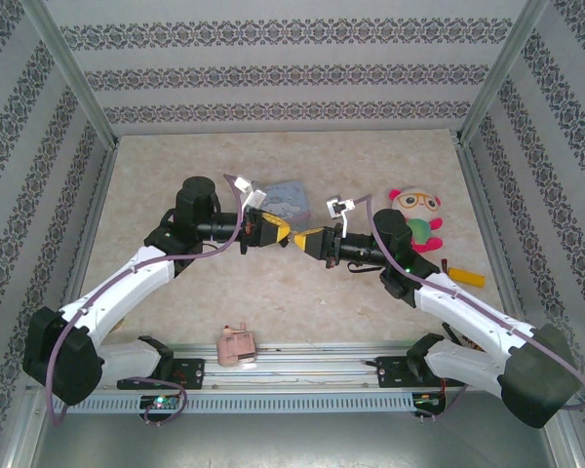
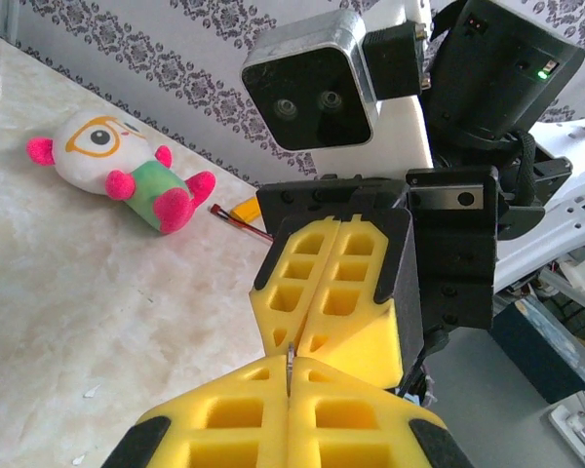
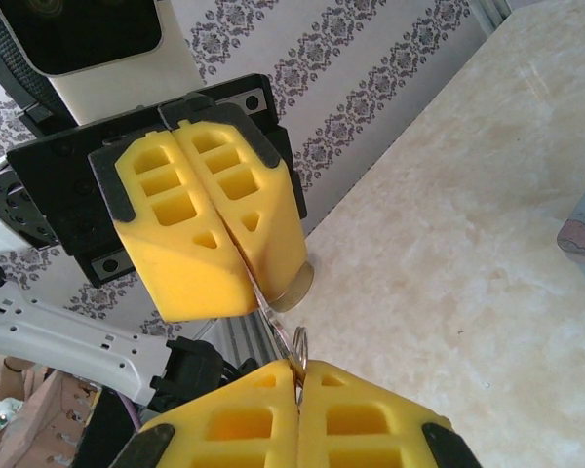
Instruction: Unlock a padlock with a key
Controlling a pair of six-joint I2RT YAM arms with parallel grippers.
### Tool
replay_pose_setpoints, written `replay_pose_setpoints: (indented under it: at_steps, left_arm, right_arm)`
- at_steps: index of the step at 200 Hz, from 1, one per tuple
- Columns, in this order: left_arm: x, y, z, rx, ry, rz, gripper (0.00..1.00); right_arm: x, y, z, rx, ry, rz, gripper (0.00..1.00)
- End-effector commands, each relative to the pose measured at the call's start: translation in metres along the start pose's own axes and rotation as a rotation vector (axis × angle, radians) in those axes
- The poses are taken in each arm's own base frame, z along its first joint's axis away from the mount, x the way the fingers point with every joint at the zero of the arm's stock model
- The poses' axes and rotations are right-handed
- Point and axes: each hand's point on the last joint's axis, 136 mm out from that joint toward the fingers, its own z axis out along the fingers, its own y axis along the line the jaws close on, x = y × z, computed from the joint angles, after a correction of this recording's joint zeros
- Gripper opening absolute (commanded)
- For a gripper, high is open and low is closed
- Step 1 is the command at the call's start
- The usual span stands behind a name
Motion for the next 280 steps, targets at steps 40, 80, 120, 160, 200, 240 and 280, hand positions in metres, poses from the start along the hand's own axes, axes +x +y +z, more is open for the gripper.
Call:
replay_pose_setpoints:
  at_steps: [40,80,120,160,200,240,280]
  left_arm:
    - [-0.006,-0.004,0.002,0.076,-0.025,-0.028,0.0]
    - [-0.01,-0.014,-0.001,0.115,-0.035,-0.051,0.0]
    - [-0.013,-0.014,0.0,0.128,-0.048,-0.069,0.0]
    - [-0.013,-0.015,-0.001,0.127,-0.05,-0.068,0.0]
    - [-0.015,-0.014,-0.003,0.113,-0.063,-0.066,0.0]
    - [-0.019,-0.013,-0.004,0.109,-0.082,-0.069,0.0]
    - [-0.023,-0.015,-0.005,0.119,-0.096,-0.066,0.0]
  right_arm:
    - [-0.011,0.025,-0.006,-0.074,-0.038,-0.087,0.26]
    - [-0.021,0.027,-0.012,-0.083,-0.08,-0.103,0.31]
    - [-0.024,0.03,-0.006,-0.132,-0.074,-0.092,0.37]
    - [-0.029,0.031,-0.003,-0.15,-0.078,-0.088,0.26]
    - [-0.027,0.025,-0.009,-0.128,-0.094,-0.076,0.26]
    - [-0.024,0.023,-0.013,-0.121,-0.1,-0.07,0.27]
    - [-0.024,0.021,-0.012,-0.117,-0.098,-0.061,0.28]
